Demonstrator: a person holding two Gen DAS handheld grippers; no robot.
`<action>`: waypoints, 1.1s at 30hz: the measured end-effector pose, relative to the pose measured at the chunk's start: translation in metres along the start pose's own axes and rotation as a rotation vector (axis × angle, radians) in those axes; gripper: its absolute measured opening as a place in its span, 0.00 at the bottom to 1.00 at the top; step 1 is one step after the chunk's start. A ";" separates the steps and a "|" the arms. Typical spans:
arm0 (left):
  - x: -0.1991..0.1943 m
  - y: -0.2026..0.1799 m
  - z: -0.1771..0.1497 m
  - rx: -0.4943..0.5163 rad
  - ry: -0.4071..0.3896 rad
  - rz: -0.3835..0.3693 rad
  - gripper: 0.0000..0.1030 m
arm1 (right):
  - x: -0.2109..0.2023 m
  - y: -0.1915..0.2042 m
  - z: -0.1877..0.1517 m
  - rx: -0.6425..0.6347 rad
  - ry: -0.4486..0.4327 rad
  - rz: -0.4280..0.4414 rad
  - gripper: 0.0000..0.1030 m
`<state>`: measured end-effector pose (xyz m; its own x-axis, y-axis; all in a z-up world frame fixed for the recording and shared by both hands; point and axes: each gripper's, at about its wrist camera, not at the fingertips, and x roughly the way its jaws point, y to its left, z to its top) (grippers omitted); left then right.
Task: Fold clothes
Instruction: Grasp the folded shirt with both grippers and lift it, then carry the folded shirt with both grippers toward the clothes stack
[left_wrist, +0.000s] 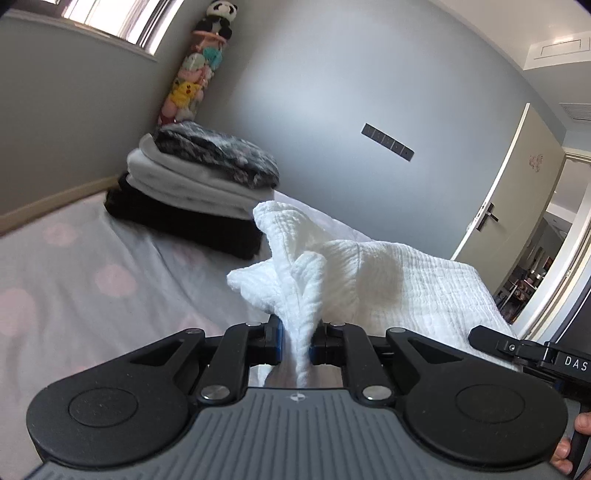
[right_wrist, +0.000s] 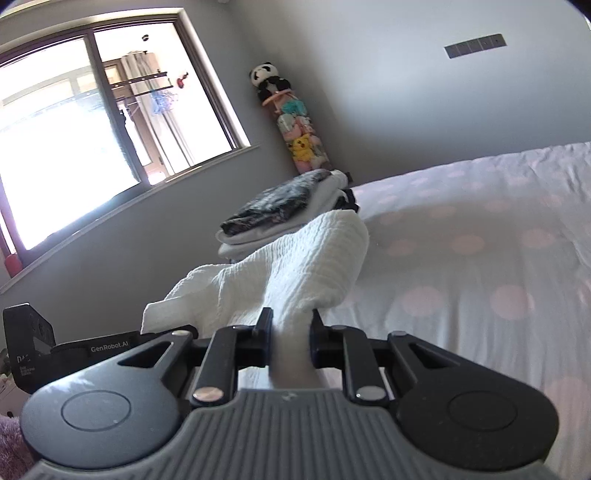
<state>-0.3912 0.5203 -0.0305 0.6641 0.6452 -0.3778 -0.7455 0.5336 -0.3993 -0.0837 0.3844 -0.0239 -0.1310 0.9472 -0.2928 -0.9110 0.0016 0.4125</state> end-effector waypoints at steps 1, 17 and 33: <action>-0.009 0.009 0.011 0.009 -0.013 0.016 0.13 | 0.008 0.011 0.004 -0.005 -0.004 0.020 0.20; 0.004 0.185 0.126 0.229 0.168 0.324 0.14 | 0.223 0.145 -0.023 0.056 0.153 0.209 0.20; 0.144 0.295 0.078 0.107 0.469 0.272 0.30 | 0.374 0.045 -0.061 0.389 0.568 0.114 0.48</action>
<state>-0.5198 0.8128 -0.1378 0.3827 0.4674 -0.7969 -0.8788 0.4503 -0.1579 -0.1978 0.7191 -0.1674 -0.4981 0.6339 -0.5917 -0.6872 0.1277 0.7152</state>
